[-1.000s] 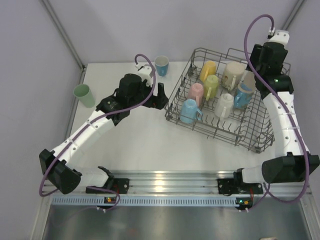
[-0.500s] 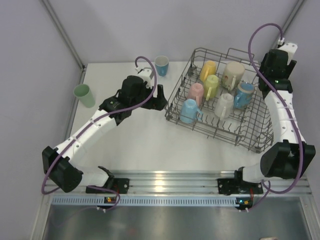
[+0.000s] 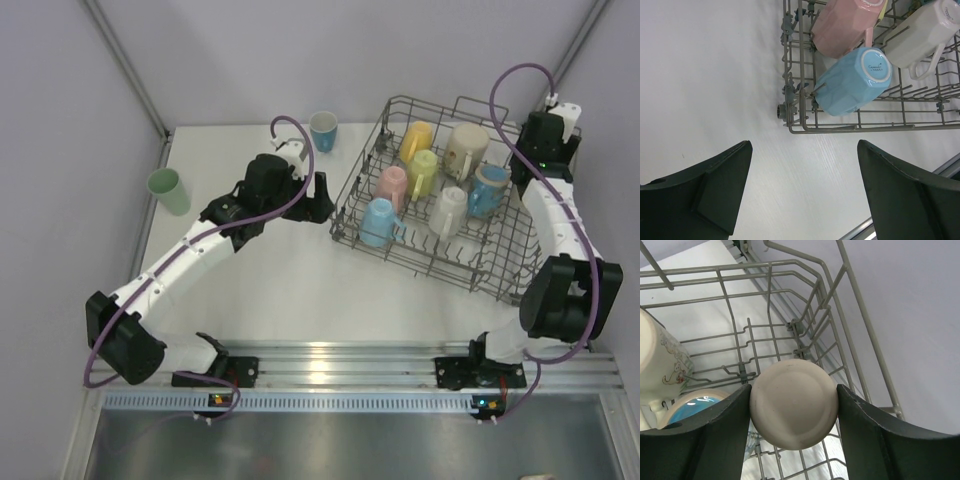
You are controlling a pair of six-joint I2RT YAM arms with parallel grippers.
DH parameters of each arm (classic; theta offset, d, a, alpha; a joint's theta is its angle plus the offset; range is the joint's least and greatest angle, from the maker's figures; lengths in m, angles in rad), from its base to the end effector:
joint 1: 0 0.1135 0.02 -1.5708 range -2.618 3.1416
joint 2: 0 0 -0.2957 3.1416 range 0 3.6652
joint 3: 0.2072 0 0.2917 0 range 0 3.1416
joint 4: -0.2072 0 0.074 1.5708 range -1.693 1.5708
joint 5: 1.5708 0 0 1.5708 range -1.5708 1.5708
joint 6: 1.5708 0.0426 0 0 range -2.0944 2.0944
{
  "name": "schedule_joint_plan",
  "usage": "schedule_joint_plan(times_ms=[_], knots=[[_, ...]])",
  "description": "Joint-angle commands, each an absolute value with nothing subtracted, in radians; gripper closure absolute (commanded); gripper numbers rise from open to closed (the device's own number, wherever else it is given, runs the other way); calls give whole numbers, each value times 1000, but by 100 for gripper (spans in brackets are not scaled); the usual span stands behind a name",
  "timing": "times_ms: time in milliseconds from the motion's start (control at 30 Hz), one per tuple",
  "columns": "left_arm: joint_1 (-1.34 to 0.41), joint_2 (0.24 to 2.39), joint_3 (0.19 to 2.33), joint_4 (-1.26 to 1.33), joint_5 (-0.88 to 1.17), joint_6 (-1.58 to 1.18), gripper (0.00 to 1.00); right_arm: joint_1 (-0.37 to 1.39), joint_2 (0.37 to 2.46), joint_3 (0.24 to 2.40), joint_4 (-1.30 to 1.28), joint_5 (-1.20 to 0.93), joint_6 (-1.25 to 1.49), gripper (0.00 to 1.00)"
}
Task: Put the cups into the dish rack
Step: Place the cup upside down on the dish rack
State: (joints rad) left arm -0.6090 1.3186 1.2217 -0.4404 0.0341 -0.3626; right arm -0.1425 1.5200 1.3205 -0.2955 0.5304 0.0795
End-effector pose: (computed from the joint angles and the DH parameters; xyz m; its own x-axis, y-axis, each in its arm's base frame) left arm 0.2750 -0.1936 0.3723 -0.6038 -0.0111 -0.7970 0.4081 0.8546 -0.3210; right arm 0.3871 -0.0773 0.3585 -0.4240 0.1300 -0.8963 0.5987 0.7828 -0.1697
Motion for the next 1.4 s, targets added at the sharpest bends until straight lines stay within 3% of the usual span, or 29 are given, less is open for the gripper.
schedule_joint_plan(times_ms=[0,667,733,967,1100,1367], knots=[[-603,1321,1223,-388,20,-374,8,-163,1542,1315,-204,552,89,100],[-601,1328,1220,-382,17,-367,9,-184,1552,1243,-136,572,103,99],[-600,1330,1218,-382,18,-368,9,-186,1562,1243,-141,557,110,87],[-600,1309,1213,-383,14,-367,9,-201,1586,1246,-155,525,149,74],[-598,1307,1212,-383,17,-368,9,-202,1586,1243,-163,520,152,59],[-598,1305,1215,-382,14,-368,9,-204,1575,1264,-198,534,147,41]])
